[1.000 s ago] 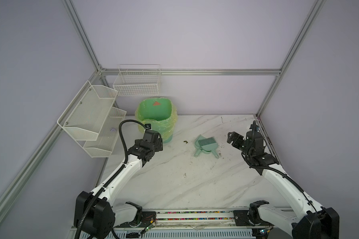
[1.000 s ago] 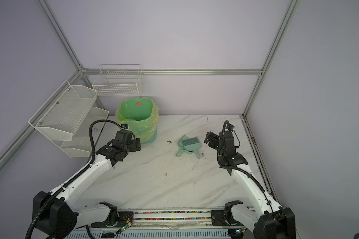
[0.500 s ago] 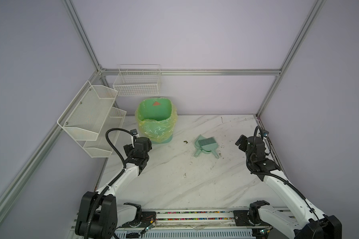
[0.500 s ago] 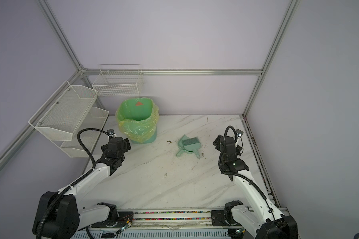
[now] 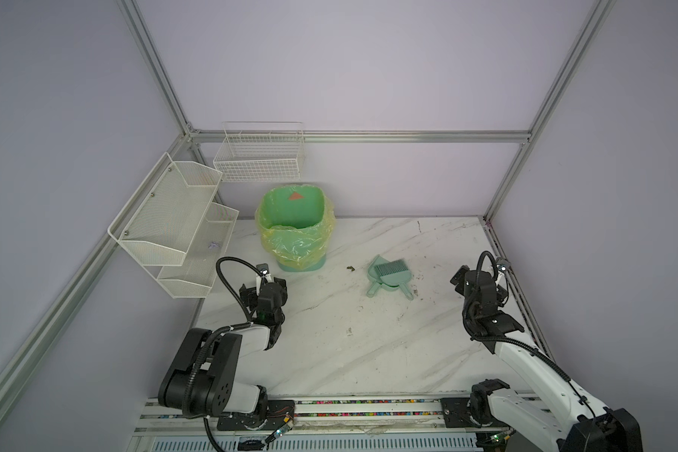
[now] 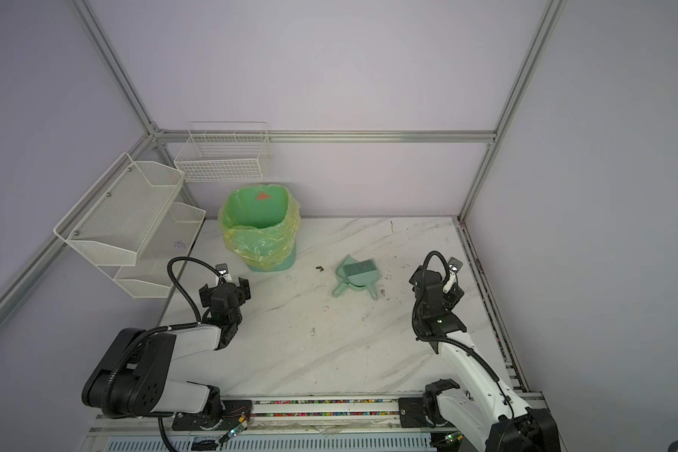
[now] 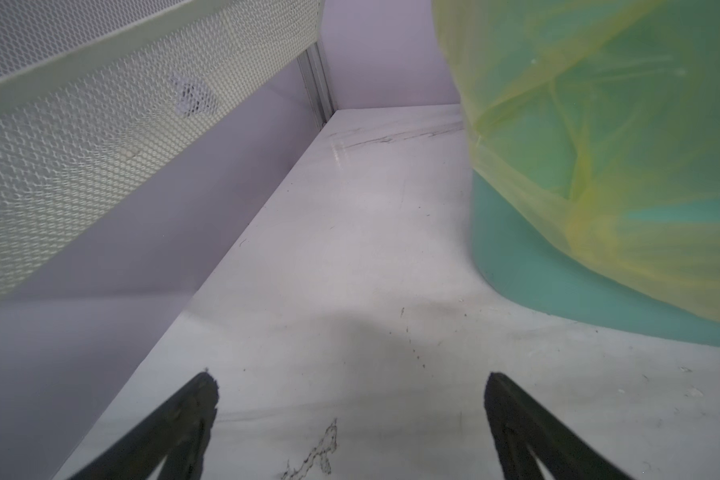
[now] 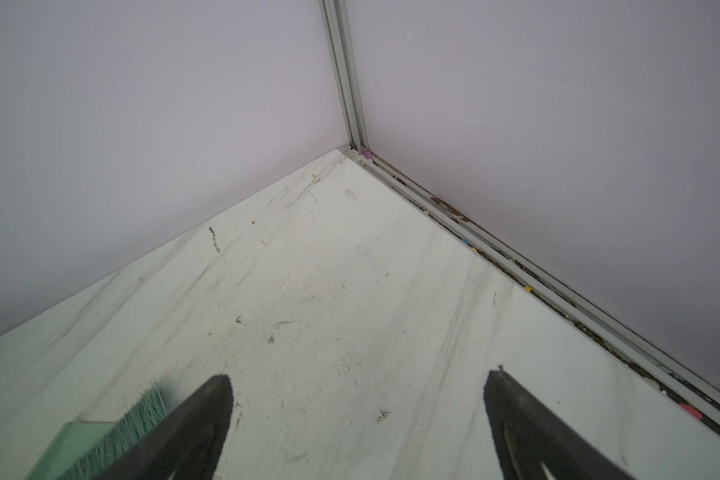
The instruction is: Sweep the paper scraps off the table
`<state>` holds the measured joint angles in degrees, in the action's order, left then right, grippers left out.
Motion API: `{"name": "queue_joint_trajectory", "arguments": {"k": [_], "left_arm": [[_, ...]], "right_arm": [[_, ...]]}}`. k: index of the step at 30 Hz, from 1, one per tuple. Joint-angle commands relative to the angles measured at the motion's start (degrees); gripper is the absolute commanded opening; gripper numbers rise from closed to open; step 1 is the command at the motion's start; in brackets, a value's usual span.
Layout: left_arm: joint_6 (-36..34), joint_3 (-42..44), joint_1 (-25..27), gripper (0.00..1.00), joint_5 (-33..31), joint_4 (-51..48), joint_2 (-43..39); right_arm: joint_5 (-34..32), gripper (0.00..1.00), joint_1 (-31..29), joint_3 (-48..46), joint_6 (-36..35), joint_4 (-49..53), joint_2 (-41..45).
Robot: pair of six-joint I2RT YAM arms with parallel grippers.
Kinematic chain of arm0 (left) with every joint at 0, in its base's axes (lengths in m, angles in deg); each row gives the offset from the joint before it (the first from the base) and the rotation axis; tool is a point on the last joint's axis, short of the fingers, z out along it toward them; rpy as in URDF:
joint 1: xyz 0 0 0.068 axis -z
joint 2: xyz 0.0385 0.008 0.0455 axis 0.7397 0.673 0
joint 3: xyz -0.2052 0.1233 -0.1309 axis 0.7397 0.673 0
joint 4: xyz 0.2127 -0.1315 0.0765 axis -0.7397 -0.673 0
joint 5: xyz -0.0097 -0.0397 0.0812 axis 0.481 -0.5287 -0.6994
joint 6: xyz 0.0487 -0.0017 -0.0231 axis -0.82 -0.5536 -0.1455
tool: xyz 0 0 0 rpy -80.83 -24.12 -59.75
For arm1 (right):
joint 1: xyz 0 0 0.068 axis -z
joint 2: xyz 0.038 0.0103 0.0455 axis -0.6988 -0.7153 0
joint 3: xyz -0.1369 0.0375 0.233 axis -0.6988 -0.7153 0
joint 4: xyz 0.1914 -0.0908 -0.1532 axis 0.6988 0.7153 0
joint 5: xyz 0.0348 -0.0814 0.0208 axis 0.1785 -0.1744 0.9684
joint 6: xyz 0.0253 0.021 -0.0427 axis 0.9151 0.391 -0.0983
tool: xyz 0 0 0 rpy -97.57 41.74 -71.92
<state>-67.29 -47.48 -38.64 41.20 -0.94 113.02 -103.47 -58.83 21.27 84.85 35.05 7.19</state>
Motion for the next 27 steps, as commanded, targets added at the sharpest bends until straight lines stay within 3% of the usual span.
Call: {"name": "queue_joint_trajectory", "arguments": {"k": [1,3,6,12,21,27], "left_arm": [[-2.57,1.11,-0.62,1.00,1.61,14.26,2.37],[-5.40,3.12,-0.72,1.00,2.55,24.24,6.43],[-2.16,0.67,-1.48,1.00,3.77,14.00,4.02],[-0.28,-3.86,-4.39,1.00,7.99,6.51,5.34],[0.54,-3.44,-5.83,1.00,10.58,6.12,4.79],[-0.34,0.24,-5.81,1.00,12.57,11.11,3.62]], "right_arm": [[-1.98,0.97,0.16,-0.45,-1.79,-4.41,0.62],[-4.16,0.97,0.17,-1.54,-2.85,-6.95,0.35],[-7.79,0.97,0.16,-4.67,-5.17,-12.84,-0.31],[-9.47,0.97,0.17,-11.17,-8.61,-31.47,-3.72],[-7.64,0.97,0.11,-12.85,-13.89,-53.02,-17.54],[-8.50,0.97,0.16,-14.10,-17.12,-68.40,-29.11]]}}
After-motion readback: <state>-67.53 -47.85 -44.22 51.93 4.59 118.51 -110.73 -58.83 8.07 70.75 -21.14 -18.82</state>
